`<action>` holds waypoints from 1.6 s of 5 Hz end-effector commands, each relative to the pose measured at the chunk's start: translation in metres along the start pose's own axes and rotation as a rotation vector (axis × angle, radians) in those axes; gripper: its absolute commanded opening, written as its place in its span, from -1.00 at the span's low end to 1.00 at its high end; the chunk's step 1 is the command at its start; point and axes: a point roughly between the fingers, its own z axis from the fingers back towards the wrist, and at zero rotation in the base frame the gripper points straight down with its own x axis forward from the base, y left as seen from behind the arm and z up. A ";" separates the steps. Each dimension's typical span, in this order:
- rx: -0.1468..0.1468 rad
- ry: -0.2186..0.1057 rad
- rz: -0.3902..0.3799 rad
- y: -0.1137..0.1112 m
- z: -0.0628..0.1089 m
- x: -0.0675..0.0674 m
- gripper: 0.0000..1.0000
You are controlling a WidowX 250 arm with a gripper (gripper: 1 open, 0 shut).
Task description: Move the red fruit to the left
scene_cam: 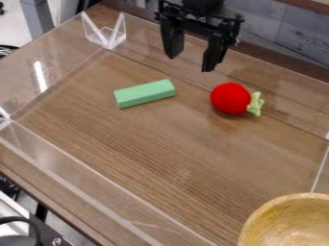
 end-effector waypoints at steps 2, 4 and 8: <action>-0.006 0.005 -0.023 -0.024 -0.027 0.007 1.00; 0.009 -0.028 -0.001 -0.068 -0.041 0.022 1.00; 0.069 -0.072 -0.054 -0.050 -0.062 0.057 1.00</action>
